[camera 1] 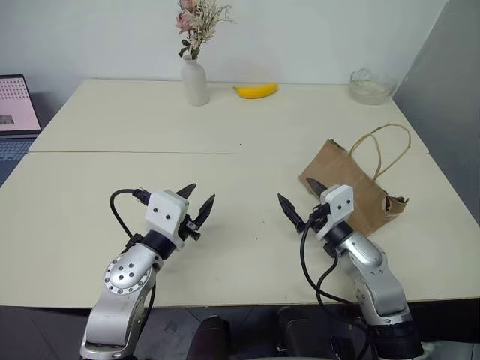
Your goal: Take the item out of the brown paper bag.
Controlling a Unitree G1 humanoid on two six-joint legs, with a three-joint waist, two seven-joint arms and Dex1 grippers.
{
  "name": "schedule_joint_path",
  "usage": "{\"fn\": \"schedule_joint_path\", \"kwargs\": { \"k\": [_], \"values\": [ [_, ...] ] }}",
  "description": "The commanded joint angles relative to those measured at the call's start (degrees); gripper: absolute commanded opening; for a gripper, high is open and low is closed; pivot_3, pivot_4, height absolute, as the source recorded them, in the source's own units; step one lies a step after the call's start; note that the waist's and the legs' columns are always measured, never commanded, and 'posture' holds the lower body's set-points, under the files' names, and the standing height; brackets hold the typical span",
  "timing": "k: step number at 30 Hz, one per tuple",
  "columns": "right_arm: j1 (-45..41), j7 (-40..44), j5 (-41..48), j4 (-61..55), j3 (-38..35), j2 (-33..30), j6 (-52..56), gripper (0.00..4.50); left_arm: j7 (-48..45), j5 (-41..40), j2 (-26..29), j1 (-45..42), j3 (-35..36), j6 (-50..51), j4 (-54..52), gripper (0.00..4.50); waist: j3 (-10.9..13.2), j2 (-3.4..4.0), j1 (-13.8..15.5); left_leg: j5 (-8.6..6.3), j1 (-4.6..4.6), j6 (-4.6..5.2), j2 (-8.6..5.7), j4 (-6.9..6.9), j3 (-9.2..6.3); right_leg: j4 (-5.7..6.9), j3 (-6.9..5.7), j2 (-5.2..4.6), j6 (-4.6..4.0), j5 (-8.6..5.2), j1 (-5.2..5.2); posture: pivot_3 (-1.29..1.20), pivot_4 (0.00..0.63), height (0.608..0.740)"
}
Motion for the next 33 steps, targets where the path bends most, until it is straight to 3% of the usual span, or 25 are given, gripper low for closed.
{"fn": "schedule_joint_path", "kwargs": {
  "k": [1, 26, 33],
  "values": [
    [-0.8, 0.5, 0.6, -0.8, 0.0, 0.0, -1.2, 4.50, -1.0, -2.1, 0.1, 0.1, 0.6, 0.1, -2.4, 2.44, 0.0, 0.00, 0.0, 0.00, 0.00, 0.00, 0.00, 0.00, 0.00, 0.00, 0.00, 0.00, 0.00, 0.00, 0.00, 0.00, 0.150, 0.740],
    [-0.5, 1.2, 0.0, -1.2, 1.0, -1.2, 1.0, 4.50, -0.9, -0.7, 0.4, -0.4, -0.6, 0.1, -2.1, 2.44, 0.0, 0.02, 0.0, 0.01, 0.00, -0.01, -0.04, 0.01, -0.47, -0.18, -0.46, -0.08, -0.01, 0.00, 0.32, 0.00, 0.150, 0.740],
    [1.5, 5.1, 3.0, -10.5, 1.5, -4.7, 2.5, 4.50, -8.5, -9.4, 3.6, -4.7, 1.6, 0.9, -2.8, 2.44, 0.0, 0.04, 0.0, 0.01, 0.07, 0.00, -0.03, -0.03, -0.28, -0.20, -0.31, -0.05, -0.02, -0.01, 0.30, 0.00, 0.150, 0.740]
  ]
}}
